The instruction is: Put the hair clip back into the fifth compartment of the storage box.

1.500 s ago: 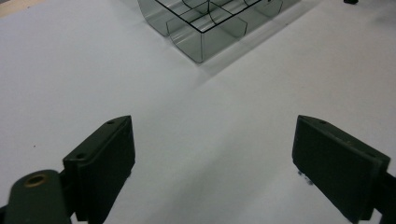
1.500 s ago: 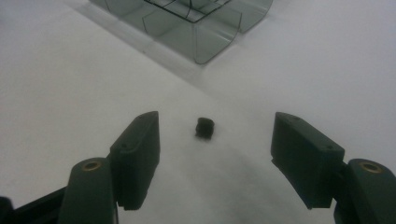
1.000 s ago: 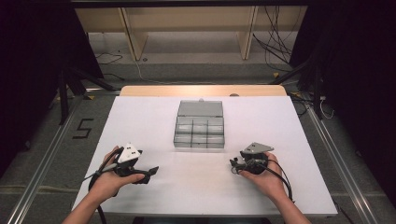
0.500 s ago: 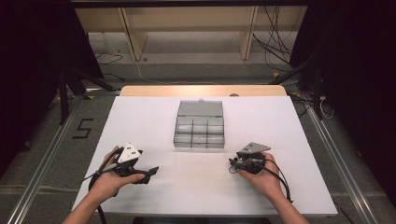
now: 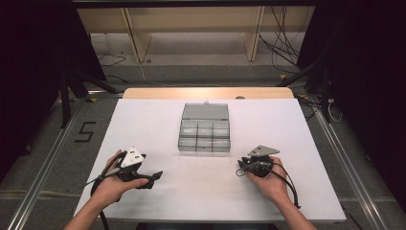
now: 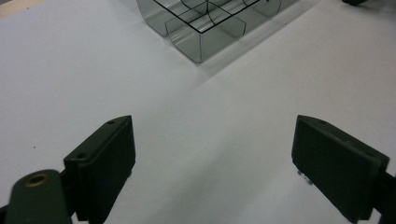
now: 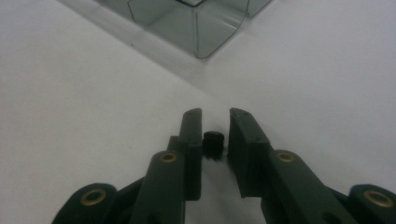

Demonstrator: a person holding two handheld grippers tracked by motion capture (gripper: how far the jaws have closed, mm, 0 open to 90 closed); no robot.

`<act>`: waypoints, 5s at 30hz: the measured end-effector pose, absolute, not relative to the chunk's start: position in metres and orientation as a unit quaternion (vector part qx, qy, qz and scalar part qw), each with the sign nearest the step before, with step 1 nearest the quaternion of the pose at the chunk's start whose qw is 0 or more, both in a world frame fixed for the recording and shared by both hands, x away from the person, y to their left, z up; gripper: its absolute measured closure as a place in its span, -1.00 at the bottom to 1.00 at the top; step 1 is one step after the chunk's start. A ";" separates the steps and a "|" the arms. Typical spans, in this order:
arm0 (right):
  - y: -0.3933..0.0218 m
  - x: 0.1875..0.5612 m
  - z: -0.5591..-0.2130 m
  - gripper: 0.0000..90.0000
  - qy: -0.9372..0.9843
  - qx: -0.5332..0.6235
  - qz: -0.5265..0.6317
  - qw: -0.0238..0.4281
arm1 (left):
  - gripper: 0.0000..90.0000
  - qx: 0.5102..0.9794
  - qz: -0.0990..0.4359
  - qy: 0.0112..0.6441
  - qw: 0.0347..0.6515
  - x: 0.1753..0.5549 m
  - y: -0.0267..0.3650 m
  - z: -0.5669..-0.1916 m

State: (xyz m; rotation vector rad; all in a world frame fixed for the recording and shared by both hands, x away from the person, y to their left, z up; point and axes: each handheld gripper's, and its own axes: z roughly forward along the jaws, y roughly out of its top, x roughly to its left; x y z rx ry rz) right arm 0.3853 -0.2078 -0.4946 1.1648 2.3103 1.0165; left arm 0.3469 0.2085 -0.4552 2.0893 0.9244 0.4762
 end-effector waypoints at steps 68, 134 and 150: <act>-0.204 0.388 -0.467 0.79 0.802 0.398 0.410 0.175 | -0.68 0.824 0.188 0.363 0.392 0.347 0.210 -0.456; -0.181 0.410 -0.446 0.79 0.789 0.386 0.442 0.183 | -0.67 0.827 0.187 0.359 0.390 0.347 0.209 -0.456; -0.175 0.415 -0.445 0.79 0.787 0.384 0.445 0.188 | -0.67 0.828 0.188 0.356 0.389 0.347 0.209 -0.456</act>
